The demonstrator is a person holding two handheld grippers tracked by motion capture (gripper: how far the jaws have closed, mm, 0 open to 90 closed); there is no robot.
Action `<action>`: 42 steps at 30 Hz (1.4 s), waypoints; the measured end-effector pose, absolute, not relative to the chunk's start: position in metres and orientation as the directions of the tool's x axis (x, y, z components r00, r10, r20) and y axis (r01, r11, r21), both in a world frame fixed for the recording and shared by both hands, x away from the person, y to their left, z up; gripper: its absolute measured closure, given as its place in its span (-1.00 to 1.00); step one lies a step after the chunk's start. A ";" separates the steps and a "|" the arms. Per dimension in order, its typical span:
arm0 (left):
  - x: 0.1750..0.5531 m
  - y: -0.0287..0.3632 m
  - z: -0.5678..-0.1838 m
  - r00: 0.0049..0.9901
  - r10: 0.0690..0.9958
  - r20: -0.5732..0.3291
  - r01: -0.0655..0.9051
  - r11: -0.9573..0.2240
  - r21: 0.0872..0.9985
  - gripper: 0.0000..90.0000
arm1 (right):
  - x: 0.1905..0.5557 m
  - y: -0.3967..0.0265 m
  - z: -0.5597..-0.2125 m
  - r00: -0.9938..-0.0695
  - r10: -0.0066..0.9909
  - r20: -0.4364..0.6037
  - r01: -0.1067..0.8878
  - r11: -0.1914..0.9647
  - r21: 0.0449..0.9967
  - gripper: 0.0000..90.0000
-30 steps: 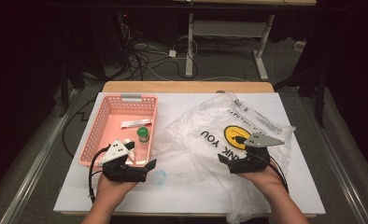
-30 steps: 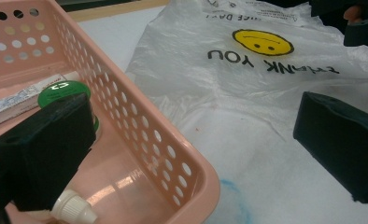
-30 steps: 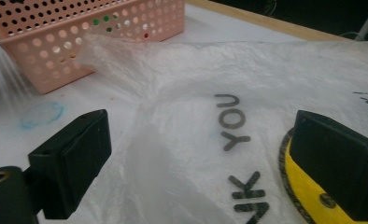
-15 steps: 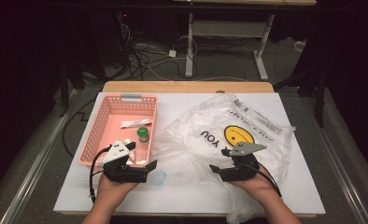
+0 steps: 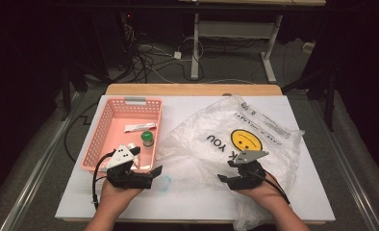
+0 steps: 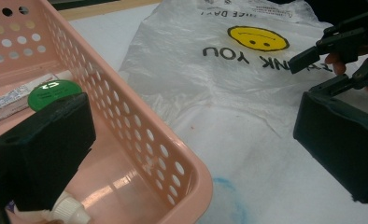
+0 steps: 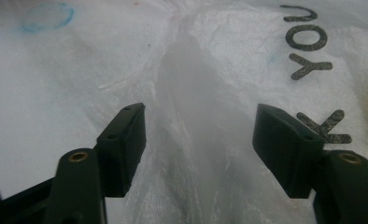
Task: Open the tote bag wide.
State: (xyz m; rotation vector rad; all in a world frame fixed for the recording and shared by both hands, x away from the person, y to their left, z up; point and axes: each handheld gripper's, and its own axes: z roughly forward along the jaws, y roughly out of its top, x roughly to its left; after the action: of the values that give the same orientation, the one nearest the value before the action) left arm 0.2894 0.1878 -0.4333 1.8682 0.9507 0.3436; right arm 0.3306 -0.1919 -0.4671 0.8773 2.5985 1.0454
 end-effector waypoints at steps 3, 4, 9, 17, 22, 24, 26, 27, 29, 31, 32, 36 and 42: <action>0.289 0.188 -0.433 0.655 0.737 -0.163 0.462 -0.221 0.859 -1.00 | 0.331 -0.192 -0.470 -0.803 0.596 0.026 0.454 0.583 0.674 -0.08; 0.289 0.188 -0.433 0.656 0.737 -0.163 0.462 -0.221 0.859 -1.00 | 0.331 -0.192 -0.471 -0.804 0.594 0.023 0.453 0.587 0.671 -0.04; 0.289 0.187 -0.433 0.658 0.735 -0.162 0.462 -0.224 0.858 -1.00 | 0.332 -0.191 -0.476 -0.817 0.577 -0.007 0.432 0.619 0.656 0.19; 0.289 0.187 -0.433 0.660 0.733 -0.163 0.462 -0.225 0.858 -1.00 | 0.333 -0.192 -0.479 -0.808 0.589 -0.021 0.434 0.617 0.657 0.57; 0.289 0.186 -0.433 0.662 0.732 -0.164 0.462 -0.226 0.858 -1.00 | 0.333 -0.194 -0.479 -0.803 0.596 -0.025 0.432 0.610 0.664 0.78; 0.289 0.186 -0.433 0.662 0.731 -0.164 0.462 -0.226 0.858 -1.00 | 0.333 -0.195 -0.479 -0.799 0.601 -0.015 0.437 0.598 0.672 0.85; 0.289 0.186 -0.433 0.662 0.731 -0.165 0.462 -0.225 0.858 -1.00 | 0.334 -0.196 -0.479 -0.796 0.606 -0.003 0.444 0.587 0.677 0.91; 0.289 0.186 -0.433 0.662 0.731 -0.166 0.463 -0.225 0.857 -1.00 | 0.335 -0.197 -0.479 -0.795 0.606 -0.003 0.442 0.584 0.681 0.95; 0.289 0.186 -0.433 0.663 0.730 -0.165 0.463 -0.227 0.857 -1.00 | 0.335 -0.199 -0.479 -0.790 0.613 0.005 0.446 0.570 0.690 0.99; 0.289 0.185 -0.433 0.665 0.729 -0.165 0.463 -0.228 0.857 -1.00 | 0.335 -0.200 -0.477 -0.786 0.619 0.006 0.444 0.557 0.702 1.00; 0.289 0.185 -0.433 0.666 0.728 -0.166 0.462 -0.228 0.857 -1.00 | 0.335 -0.201 -0.477 -0.785 0.620 0.009 0.440 0.548 0.711 1.00; 0.289 0.186 -0.434 0.664 0.729 -0.165 0.463 -0.228 0.857 -1.00 | 0.334 -0.203 -0.471 -0.777 0.629 0.006 0.426 0.520 0.740 1.00; 0.289 0.185 -0.433 0.666 0.728 -0.161 0.460 -0.231 0.857 -1.00 | 0.329 -0.205 -0.456 -0.772 0.635 -0.030 0.367 0.484 0.794 1.00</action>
State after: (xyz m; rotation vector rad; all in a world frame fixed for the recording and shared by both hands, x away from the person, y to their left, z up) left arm 0.2891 0.1853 -0.4333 1.8789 0.9356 0.3354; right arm 0.3292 -0.2055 -0.4557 0.8448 2.4136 1.1776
